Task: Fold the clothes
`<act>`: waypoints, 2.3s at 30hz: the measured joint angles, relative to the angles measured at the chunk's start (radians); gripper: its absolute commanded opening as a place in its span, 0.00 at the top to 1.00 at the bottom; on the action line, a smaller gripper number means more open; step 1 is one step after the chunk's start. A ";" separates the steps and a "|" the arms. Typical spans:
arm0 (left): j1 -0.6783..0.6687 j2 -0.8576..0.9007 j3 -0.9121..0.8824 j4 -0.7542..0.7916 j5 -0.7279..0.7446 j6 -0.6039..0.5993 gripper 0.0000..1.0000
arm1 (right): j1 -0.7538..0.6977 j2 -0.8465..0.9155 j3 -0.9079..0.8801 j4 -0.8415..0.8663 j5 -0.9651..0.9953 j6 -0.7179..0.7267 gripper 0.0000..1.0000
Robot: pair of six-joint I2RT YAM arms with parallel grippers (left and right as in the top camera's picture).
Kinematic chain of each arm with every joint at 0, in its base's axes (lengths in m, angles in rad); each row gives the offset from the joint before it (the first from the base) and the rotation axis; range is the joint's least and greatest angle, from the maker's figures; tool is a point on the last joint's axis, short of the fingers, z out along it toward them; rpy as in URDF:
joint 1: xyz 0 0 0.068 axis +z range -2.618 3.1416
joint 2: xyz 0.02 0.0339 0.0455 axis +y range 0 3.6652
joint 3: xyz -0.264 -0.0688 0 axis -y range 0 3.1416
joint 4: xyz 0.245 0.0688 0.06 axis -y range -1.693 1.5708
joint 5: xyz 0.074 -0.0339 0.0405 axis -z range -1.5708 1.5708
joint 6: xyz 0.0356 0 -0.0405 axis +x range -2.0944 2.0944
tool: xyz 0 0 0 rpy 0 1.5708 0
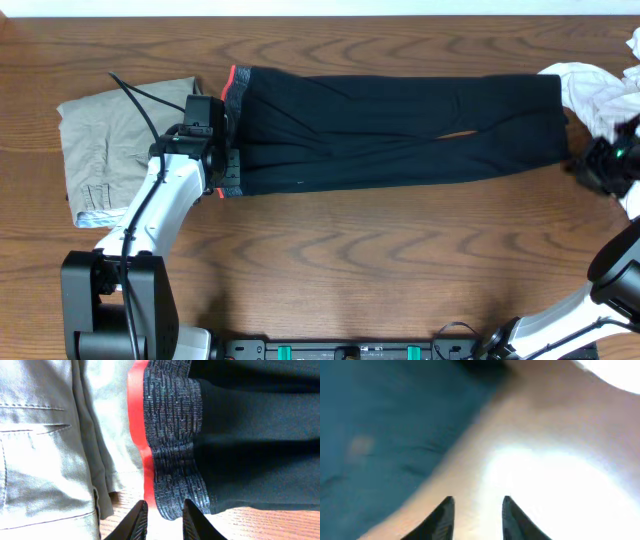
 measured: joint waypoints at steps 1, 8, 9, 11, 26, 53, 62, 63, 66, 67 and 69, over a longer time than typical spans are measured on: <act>0.000 0.000 0.000 0.001 0.000 0.000 0.76 | 0.000 0.000 -0.015 0.000 0.053 0.012 0.68; 0.000 0.000 0.000 0.000 0.000 0.000 0.76 | -0.005 0.000 -0.048 0.078 0.204 0.067 0.65; 0.000 0.000 0.000 0.000 0.000 0.000 0.76 | -0.005 0.000 -0.048 0.093 0.203 0.067 0.64; 0.000 0.000 0.000 -0.002 0.000 0.000 0.76 | -0.005 0.000 -0.049 0.140 0.178 0.062 0.63; 0.000 0.000 0.000 -0.002 0.000 0.000 0.75 | 0.028 0.059 -0.048 0.483 -0.141 -0.026 0.52; 0.000 0.000 0.000 0.005 0.000 0.000 0.75 | 0.142 0.180 -0.049 0.772 -0.163 -0.063 0.42; 0.000 0.000 0.000 0.012 0.000 0.000 0.75 | 0.141 0.186 -0.049 0.777 -0.149 -0.087 0.42; 0.000 0.000 0.000 0.012 0.000 0.000 0.74 | 0.141 0.191 -0.049 0.781 -0.148 -0.089 0.43; 0.000 0.000 0.000 0.012 0.000 0.000 0.74 | 0.142 0.210 -0.049 0.783 -0.145 -0.095 0.45; 0.000 0.000 0.000 0.012 0.000 0.000 0.74 | 0.142 0.216 -0.049 0.783 -0.144 -0.096 0.47; 0.000 0.000 0.000 0.012 0.000 0.000 0.74 | 0.142 0.227 -0.049 0.782 -0.143 -0.100 0.53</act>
